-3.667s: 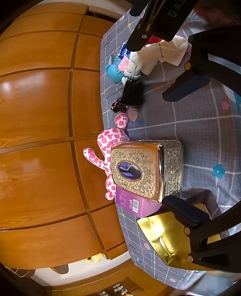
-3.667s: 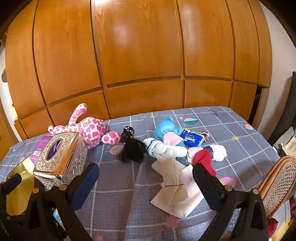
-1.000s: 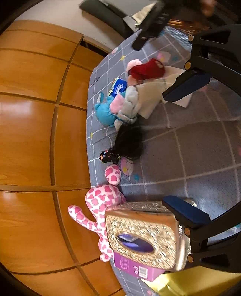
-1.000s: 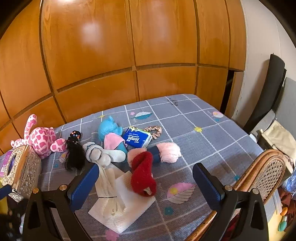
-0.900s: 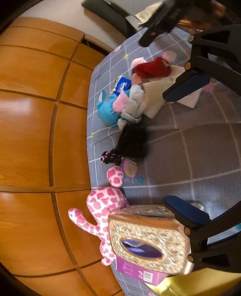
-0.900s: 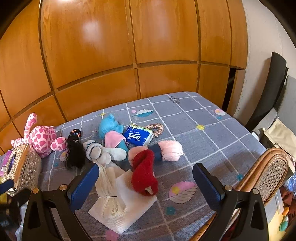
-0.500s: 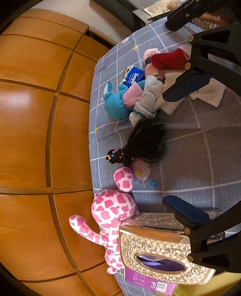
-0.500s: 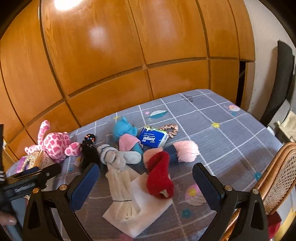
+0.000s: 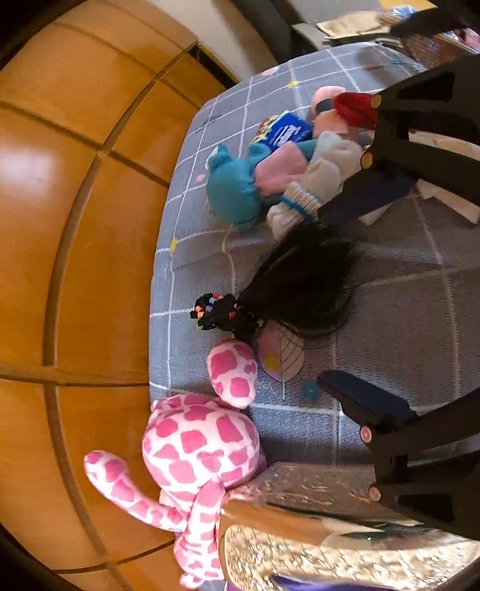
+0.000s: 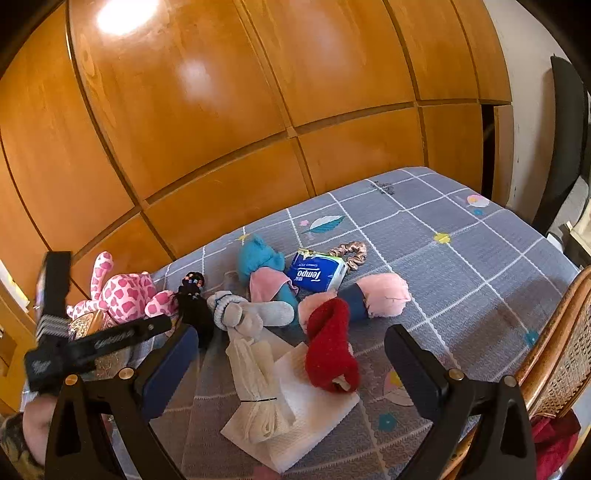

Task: Organize soft objects
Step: 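Lower the left tool onto the black beaded wig and close on it, then lift the wig with the left tool while the right tool grasps the white sock doll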

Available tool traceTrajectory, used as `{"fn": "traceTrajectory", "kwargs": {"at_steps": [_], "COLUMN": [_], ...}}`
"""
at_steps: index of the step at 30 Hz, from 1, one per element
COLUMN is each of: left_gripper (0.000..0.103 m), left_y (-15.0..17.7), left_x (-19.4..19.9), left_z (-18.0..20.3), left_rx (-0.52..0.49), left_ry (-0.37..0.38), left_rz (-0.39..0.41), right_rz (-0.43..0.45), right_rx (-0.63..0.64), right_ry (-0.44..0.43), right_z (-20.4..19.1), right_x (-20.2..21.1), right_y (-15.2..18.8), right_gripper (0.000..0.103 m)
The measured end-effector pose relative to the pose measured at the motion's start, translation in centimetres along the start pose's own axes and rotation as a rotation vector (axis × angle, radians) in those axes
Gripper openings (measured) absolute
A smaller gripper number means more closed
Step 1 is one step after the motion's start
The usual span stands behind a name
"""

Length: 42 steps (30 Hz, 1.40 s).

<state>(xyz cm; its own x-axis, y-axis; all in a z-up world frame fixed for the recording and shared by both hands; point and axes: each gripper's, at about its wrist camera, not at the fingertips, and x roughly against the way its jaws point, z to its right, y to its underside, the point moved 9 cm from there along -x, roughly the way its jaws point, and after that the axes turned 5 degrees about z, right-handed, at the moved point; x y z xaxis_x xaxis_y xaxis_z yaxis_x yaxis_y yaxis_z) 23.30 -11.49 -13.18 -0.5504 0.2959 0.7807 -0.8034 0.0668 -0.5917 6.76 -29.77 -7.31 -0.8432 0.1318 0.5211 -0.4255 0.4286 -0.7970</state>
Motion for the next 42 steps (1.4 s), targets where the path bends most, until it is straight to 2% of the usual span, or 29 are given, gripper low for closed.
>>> {"fn": "traceTrajectory", "kwargs": {"at_steps": [9,11,13,18,20,21,22,23,28,42], "left_gripper": [0.064,0.054,0.05,0.048,0.047,0.046,0.031,0.012,0.009,0.009], "left_y": [-2.1,-2.4,-2.7,-3.1,-2.4,-2.6,-2.6,-2.4,-1.4,1.6], "left_x": [-3.6,-4.7,-6.0,-8.5,-9.7,-9.7,-9.4,-9.3,-7.4,2.4], "left_z": [0.2,0.4,0.7,0.6,0.3,0.3,0.4,0.5,0.3,0.3], "left_rx": [0.075,0.086,0.082,0.079,0.067,0.053,0.026,0.009,-0.027,-0.113], "left_ry": [0.015,0.008,-0.003,-0.046,-0.078,-0.084,-0.105,-0.103,-0.087,-0.068], "left_rz": [-0.029,-0.043,-0.055,-0.067,-0.11,-0.089,-0.073,-0.078,-0.028,0.153], "right_rz": [0.0,0.0,0.001,0.0,0.001,0.001,0.002,0.002,0.003,-0.029], "right_rx": [0.0,0.0,0.001,0.007,0.011,0.012,0.012,0.014,0.015,0.04], "right_ry": [-0.025,-0.028,-0.03,-0.037,-0.042,-0.043,-0.043,-0.044,-0.038,-0.022], "right_z": [-0.2,-0.2,-0.3,-0.4,-0.5,-0.6,-0.6,-0.6,-0.6,-0.8], "right_x": [0.0,0.0,0.0,0.0,0.0,0.0,0.0,0.0,-0.1,-0.5], "right_y": [0.0,-0.1,0.0,0.0,-0.1,-0.1,0.0,0.0,-0.1,0.4], "right_gripper": [0.103,0.103,0.103,0.102,0.102,0.102,0.102,0.101,0.097,0.094]}}
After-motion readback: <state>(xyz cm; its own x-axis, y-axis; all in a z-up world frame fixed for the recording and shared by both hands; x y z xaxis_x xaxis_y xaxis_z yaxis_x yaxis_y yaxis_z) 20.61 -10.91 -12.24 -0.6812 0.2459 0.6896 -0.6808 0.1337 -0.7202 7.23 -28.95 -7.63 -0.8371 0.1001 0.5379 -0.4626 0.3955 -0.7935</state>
